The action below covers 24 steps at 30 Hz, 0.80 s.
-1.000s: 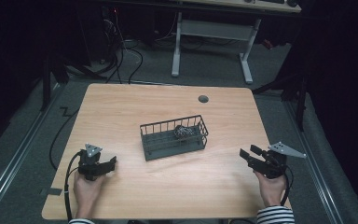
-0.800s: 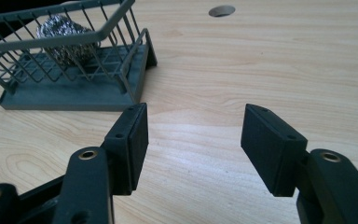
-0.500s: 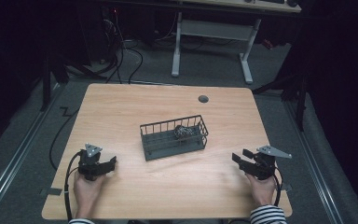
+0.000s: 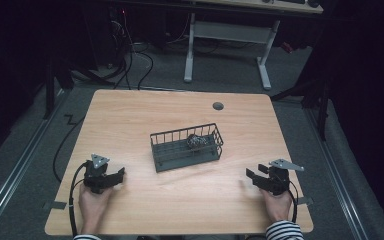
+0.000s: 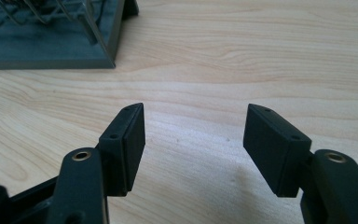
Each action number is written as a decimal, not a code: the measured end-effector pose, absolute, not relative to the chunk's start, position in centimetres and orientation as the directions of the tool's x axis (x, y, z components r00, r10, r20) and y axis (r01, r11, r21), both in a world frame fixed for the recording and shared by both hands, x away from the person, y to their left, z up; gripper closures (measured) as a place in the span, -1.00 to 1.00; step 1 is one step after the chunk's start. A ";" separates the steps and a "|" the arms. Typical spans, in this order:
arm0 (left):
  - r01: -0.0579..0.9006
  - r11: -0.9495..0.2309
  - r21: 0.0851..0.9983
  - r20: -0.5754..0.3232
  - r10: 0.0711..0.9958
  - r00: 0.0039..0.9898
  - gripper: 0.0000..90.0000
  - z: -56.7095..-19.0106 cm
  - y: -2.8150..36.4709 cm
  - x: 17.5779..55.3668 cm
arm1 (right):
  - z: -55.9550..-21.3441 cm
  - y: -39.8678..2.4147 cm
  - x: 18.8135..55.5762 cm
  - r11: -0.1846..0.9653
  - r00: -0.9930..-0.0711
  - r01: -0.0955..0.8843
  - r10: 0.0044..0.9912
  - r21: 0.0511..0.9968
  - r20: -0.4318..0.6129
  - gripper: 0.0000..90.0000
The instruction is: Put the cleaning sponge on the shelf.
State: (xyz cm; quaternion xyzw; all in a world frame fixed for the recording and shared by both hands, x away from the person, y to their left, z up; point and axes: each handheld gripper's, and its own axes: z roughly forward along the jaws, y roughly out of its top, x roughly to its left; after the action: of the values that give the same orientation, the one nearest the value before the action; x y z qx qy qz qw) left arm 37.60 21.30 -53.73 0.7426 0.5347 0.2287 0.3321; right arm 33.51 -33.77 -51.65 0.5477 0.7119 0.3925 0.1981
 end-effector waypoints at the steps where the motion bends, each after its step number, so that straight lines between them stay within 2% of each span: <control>1: 0.643 -0.208 0.737 -0.016 0.946 0.324 -0.46 -53.7 21.3 37.6 | -51.9 -33.8 33.6 0.102 -0.321 0.626 0.937 0.773 0.136 -0.14; 24: 0.643 -0.209 0.737 -0.015 0.946 0.324 -0.46 -53.7 21.3 37.6 | -53.0 -31.8 34.0 0.215 -0.349 0.642 0.937 0.736 0.030 -0.21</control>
State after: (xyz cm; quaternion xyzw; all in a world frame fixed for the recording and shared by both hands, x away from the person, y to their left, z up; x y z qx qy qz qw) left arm 37.58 21.30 -53.72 0.7430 0.5346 0.2286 0.3314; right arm 33.97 -31.83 -53.01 0.5273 0.7483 0.3382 0.2183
